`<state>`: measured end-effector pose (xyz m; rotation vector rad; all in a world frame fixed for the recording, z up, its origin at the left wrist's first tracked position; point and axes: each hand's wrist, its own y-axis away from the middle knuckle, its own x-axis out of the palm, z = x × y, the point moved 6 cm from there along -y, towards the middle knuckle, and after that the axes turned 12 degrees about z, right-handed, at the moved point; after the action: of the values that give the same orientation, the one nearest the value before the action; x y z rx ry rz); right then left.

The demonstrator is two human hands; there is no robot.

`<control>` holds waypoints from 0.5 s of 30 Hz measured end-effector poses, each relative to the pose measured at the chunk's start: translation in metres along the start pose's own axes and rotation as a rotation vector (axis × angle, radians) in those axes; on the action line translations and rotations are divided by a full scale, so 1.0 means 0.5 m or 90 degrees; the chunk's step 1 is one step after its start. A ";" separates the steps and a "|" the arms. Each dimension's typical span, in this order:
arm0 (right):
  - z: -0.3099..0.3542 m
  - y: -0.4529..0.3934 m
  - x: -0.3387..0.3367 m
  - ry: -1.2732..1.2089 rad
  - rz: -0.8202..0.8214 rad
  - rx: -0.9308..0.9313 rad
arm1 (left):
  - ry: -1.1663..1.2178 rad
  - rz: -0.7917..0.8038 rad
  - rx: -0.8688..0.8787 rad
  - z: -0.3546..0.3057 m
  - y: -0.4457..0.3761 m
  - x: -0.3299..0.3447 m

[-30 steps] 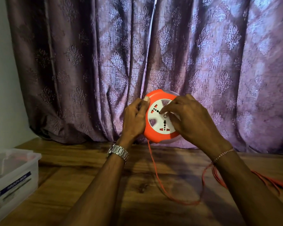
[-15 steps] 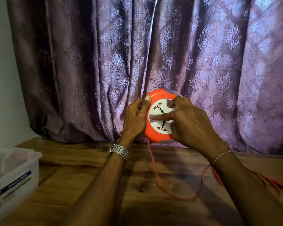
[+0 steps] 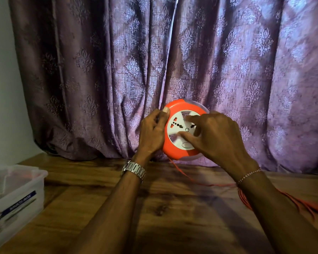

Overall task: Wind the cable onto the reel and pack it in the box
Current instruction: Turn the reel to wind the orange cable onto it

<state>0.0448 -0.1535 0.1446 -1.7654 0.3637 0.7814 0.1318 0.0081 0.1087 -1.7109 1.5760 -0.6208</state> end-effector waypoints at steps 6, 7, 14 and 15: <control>0.014 -0.002 0.013 -0.051 0.097 -0.168 | -0.006 -0.007 0.004 -0.002 0.000 -0.001; 0.017 -0.002 0.017 -0.047 0.120 -0.173 | -0.006 -0.007 0.005 -0.001 0.000 -0.001; 0.021 -0.001 0.033 0.018 0.123 -0.156 | -0.003 -0.003 0.005 -0.002 0.000 -0.003; 0.021 -0.001 0.033 0.031 0.108 -0.151 | -0.005 -0.002 0.005 -0.002 0.000 -0.002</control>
<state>0.0537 -0.1412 0.1324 -1.9968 0.4747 0.9339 0.1310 0.0087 0.1094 -1.7072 1.5640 -0.6208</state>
